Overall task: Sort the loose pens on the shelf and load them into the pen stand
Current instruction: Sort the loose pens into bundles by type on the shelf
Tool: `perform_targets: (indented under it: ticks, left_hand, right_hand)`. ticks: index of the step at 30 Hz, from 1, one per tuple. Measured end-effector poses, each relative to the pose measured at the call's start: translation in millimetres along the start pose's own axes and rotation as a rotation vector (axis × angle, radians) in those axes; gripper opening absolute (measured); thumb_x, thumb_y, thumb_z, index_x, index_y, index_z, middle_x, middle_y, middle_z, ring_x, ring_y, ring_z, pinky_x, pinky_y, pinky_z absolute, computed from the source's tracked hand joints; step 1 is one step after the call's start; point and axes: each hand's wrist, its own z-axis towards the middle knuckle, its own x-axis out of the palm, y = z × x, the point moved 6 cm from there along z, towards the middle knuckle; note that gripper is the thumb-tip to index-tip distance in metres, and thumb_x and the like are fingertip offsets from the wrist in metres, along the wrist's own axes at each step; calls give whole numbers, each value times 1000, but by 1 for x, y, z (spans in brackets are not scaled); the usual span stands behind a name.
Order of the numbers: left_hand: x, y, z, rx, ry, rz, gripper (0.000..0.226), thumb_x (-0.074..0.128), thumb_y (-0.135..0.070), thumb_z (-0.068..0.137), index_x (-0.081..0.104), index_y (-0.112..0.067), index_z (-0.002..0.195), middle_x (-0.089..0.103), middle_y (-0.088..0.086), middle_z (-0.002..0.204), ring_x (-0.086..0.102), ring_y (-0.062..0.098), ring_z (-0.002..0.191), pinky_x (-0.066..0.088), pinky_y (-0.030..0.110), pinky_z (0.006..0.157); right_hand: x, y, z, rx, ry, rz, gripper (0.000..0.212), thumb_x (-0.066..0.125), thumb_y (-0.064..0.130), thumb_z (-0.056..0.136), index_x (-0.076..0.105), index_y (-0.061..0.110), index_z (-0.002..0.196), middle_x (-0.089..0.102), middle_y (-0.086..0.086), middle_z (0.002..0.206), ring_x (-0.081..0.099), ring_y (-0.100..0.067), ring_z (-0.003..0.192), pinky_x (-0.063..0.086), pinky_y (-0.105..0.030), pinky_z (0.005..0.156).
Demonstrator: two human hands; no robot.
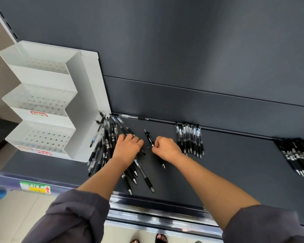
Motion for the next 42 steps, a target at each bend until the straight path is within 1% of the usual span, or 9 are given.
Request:
perform_targets:
  ticks: [4,7,12,18,21,26,30,35,42]
  left_hand:
    - [-12,2,-2,7,-144,-19,24,56,-6,83,61,-21,101,60,-2,99,53,23,107,34,37,92]
    - [-22,-3,8,13,-168,-108,28,51,-9,87,59,-23,110,60,-2,106,52,22,110,30,36,97]
    - [-53,-39,35,80,-216,-255,21,46,-27,96,55,-21,114,64,1,103,59,25,101,36,33,85]
    - [-45,-67,59,-190,-35,-935,37,61,-23,89,47,-12,121,63,5,76,61,33,88,49,37,78]
    - [-36,-83,74,-316,32,-1076,35,63,-21,87,48,-8,116,67,16,90,65,34,85,54,42,80]
    - [-25,-116,102,-370,88,-1049,30,61,-23,88,48,-9,112,66,18,90,66,31,68,57,45,72]
    - [-22,-138,122,-381,102,-990,32,61,-23,88,47,-10,114,65,19,94,66,34,79,56,45,74]
    - [-22,-147,132,-397,77,-871,40,61,-25,88,46,-14,123,63,12,102,60,28,91,48,34,73]
    - [-31,-152,120,-346,64,-726,33,56,-19,90,48,-17,122,49,9,123,55,30,106,48,39,80]
  right_hand:
    - [-8,-3,-8,-8,-53,27,10,55,25,86,48,20,81,65,-9,94,61,-29,89,51,-36,74]
    - [-17,-11,-15,14,-117,53,11,52,29,90,49,18,88,65,-10,95,61,-30,87,50,-36,72]
    - [-40,-36,-26,100,-254,115,13,50,29,92,51,18,98,66,-8,98,61,-30,91,48,-33,73]
    - [-70,-80,-33,190,-373,224,7,49,27,90,50,20,86,66,-6,86,60,-29,84,42,-29,66]
    - [-78,-103,-32,196,-356,241,9,49,27,89,52,18,87,66,-6,83,60,-28,80,44,-29,63]
    - [-95,-141,-25,176,-320,215,8,51,27,90,49,21,86,64,-3,82,59,-24,76,43,-28,61]
    - [-102,-164,-14,131,-252,185,9,52,29,90,49,22,86,62,-2,82,60,-25,80,48,-31,67]
    - [-100,-179,-2,72,-162,156,8,54,29,89,50,23,85,58,-1,79,61,-27,84,50,-33,71]
    - [-98,-178,-1,36,-137,144,8,54,29,88,55,21,89,64,-6,89,61,-29,87,51,-34,73]
